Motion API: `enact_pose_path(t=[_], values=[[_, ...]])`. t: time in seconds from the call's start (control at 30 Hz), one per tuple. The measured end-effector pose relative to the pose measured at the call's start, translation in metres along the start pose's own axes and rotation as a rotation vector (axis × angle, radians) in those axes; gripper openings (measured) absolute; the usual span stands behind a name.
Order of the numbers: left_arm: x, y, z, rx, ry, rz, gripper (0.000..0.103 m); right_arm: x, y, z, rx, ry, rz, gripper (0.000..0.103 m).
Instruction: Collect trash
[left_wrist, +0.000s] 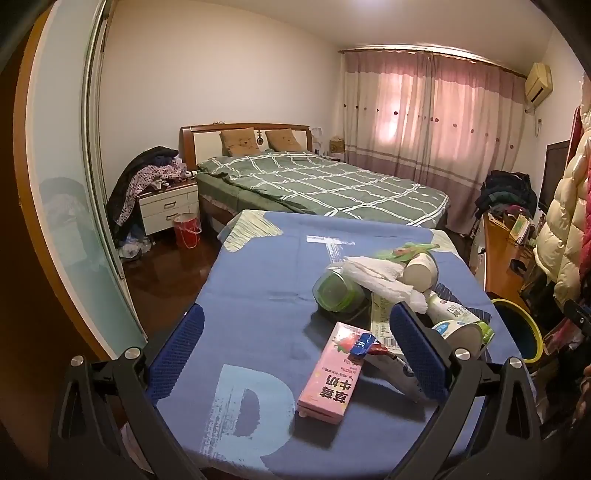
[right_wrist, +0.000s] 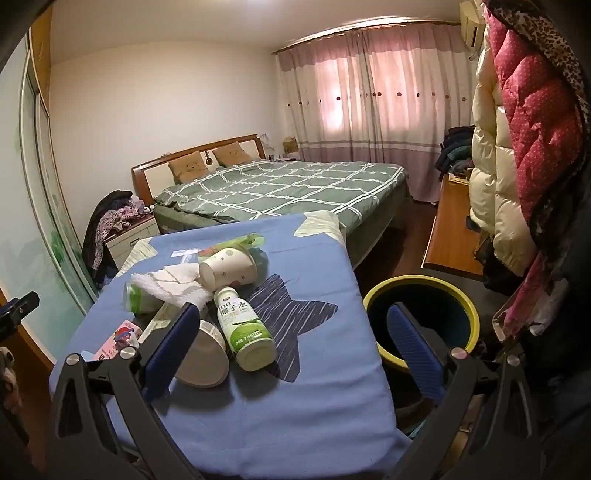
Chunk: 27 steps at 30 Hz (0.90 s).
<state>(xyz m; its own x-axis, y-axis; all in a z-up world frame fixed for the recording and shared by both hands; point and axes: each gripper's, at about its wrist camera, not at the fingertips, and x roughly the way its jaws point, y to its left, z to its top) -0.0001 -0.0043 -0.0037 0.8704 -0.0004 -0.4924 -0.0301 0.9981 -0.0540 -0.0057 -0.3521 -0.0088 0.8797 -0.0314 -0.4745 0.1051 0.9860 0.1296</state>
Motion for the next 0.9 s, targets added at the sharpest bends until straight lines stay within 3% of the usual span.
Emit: enact_pose_path(t=[0.9], values=[[0.0021, -0.0043, 0.0, 0.007, 0.015, -0.005, 0.099, 0.0043, 0.0014, -0.0034, 0.001, 0.008, 0.001, 0.097]])
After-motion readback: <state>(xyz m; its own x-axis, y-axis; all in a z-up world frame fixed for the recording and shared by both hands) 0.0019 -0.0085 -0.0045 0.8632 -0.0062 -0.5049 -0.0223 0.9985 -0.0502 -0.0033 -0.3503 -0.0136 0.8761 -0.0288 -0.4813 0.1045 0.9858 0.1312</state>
